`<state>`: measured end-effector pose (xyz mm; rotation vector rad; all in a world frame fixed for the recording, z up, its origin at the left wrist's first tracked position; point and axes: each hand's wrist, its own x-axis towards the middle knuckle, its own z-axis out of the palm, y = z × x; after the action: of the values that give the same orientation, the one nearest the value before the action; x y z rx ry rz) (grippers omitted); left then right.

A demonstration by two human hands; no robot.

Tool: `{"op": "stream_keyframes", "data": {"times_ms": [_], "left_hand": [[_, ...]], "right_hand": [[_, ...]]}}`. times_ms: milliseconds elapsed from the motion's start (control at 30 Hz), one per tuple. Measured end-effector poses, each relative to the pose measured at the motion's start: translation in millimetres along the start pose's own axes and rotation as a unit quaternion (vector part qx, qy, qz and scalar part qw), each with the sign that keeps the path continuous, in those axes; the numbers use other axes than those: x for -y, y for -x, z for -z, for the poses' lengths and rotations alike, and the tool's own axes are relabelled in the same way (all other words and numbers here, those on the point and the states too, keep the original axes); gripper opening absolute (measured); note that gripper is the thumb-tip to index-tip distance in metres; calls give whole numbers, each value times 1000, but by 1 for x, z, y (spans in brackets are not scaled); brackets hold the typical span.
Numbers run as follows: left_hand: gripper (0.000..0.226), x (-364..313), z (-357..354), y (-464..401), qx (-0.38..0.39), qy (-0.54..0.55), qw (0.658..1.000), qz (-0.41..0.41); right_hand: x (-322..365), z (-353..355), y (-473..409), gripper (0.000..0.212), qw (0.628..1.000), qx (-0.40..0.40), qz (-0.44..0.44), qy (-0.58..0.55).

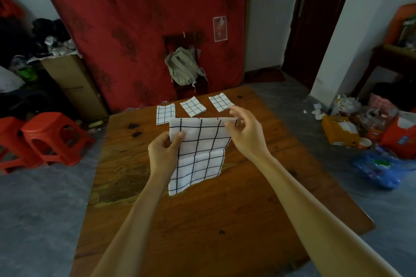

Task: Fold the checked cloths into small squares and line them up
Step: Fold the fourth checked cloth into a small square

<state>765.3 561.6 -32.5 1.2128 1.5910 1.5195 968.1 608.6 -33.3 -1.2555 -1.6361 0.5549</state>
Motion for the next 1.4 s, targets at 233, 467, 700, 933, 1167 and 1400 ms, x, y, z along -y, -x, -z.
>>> {"op": "stream_keyframes", "data": {"times_ms": [233, 467, 700, 933, 1167, 1400], "left_hand": [[24, 4, -11, 3, 60, -54, 992, -93], [29, 6, -4, -2, 78, -146, 977, -137], [48, 31, 20, -6, 101, -220, 968, -72], [37, 36, 19, -3, 151, -225, 959, -86], [17, 2, -5, -4, 168, -181, 947, -205], [20, 25, -4, -2, 127, -256, 939, -192]], "right_hand": [[44, -30, -1, 39, 988, 65, 126, 62], [54, -38, -6, 13, 989, 71, 127, -16], [50, -23, -9, 20, 996, 18, 65, -64], [44, -19, -7, 20, 997, -4, 75, -30], [39, -26, 7, 17, 995, 86, 50, -22], [44, -21, 4, 19, 997, 41, 21, -69]]}}
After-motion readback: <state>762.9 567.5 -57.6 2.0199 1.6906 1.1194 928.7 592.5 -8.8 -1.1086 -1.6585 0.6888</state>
